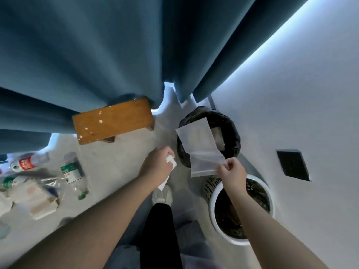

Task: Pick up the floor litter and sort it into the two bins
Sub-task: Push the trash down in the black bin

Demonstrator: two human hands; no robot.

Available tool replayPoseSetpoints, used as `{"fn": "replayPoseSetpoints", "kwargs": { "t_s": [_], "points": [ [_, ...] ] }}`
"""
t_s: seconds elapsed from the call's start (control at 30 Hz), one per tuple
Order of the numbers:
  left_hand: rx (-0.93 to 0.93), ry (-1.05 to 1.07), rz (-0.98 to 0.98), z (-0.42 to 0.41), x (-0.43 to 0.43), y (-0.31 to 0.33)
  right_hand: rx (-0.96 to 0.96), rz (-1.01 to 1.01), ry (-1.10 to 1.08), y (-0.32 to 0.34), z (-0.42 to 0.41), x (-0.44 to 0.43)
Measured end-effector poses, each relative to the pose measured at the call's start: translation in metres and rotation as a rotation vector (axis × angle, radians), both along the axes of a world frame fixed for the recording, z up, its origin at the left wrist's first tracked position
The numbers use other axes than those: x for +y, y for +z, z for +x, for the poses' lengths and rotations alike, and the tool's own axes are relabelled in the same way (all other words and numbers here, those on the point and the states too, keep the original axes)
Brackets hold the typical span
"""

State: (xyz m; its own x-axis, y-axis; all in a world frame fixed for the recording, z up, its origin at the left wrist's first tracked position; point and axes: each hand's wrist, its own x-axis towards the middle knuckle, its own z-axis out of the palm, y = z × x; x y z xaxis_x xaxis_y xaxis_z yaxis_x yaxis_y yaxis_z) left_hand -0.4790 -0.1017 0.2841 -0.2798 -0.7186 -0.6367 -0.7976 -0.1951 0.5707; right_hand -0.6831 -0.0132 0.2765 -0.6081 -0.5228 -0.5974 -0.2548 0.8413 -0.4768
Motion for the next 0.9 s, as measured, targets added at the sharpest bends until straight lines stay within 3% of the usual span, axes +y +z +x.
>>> {"fn": "replayPoseSetpoints", "kwargs": {
  "t_s": [0.17, 0.4, 0.57, 0.7, 0.9],
  "points": [
    [-0.056, -0.103, 0.013, -0.067, -0.019, -0.044, -0.054, 0.076, -0.084, -0.058, -0.054, -0.003],
    [-0.058, -0.206, -0.023, -0.097, -0.032, -0.107, -0.041, 0.139, -0.009, -0.142, -0.074, -0.031],
    [-0.053, -0.239, -0.063, -0.096, -0.029, -0.132, 0.200, 0.320, 0.322, -0.174, -0.069, -0.040],
    [-0.052, -0.235, -0.082, -0.113, -0.027, -0.140, 0.392, 0.325, 0.547, -0.171, -0.075, -0.020],
    [-0.117, -0.385, 0.000, -0.155, -0.030, -0.155, 0.443, 0.364, 0.769, -0.133, -0.090, 0.012]
  ]
}}
